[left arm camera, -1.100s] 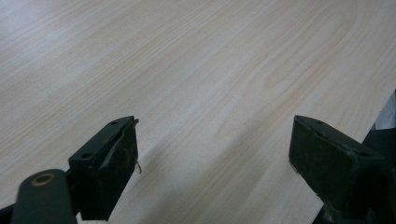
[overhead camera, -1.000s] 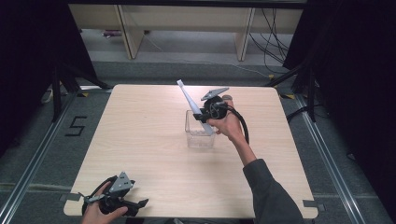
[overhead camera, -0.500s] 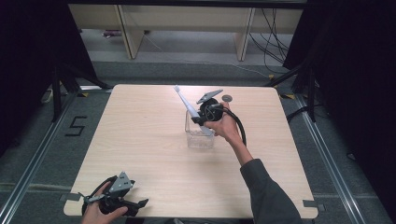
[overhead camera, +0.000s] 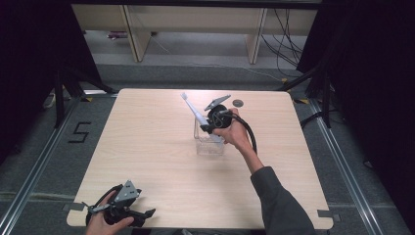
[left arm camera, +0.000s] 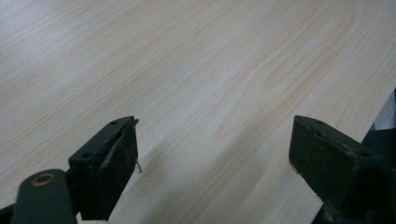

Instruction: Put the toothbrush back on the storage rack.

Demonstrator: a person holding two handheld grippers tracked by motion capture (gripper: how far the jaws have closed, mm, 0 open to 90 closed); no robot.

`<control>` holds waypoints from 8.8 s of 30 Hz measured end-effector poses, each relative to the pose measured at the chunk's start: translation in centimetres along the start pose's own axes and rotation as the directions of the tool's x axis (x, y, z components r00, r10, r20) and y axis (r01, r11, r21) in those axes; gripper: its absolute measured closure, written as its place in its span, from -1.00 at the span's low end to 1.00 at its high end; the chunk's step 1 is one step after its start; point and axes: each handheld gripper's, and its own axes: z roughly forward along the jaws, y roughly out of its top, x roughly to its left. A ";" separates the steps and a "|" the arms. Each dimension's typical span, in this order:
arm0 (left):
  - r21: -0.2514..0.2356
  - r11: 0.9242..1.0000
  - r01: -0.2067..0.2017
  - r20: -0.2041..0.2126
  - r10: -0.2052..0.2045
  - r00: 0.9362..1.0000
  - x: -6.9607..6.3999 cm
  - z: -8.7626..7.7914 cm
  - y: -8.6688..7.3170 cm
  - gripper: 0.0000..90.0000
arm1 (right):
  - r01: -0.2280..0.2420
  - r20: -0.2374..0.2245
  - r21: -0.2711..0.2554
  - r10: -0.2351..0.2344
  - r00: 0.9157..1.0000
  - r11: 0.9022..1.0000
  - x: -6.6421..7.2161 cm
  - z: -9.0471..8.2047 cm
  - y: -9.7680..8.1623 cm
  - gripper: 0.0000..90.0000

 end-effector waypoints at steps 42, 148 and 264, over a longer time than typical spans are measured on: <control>0.000 1.000 -0.003 -0.002 0.003 1.000 0.0 0.0 0.0 -0.66 | 0.033 -0.012 0.119 -0.032 0.999 0.992 -0.1 1.6 -0.2 0.48; 0.002 1.000 0.001 -0.003 -0.001 1.000 -0.1 0.0 -0.1 -0.66 | 0.011 0.023 -0.125 -0.008 1.000 0.992 -0.4 -11.2 -7.6 -0.19; 0.000 1.000 -0.004 -0.007 0.004 1.000 -0.1 -0.1 0.0 -0.66 | -0.122 0.021 -0.098 0.124 0.992 0.988 3.5 -10.9 -23.4 -0.52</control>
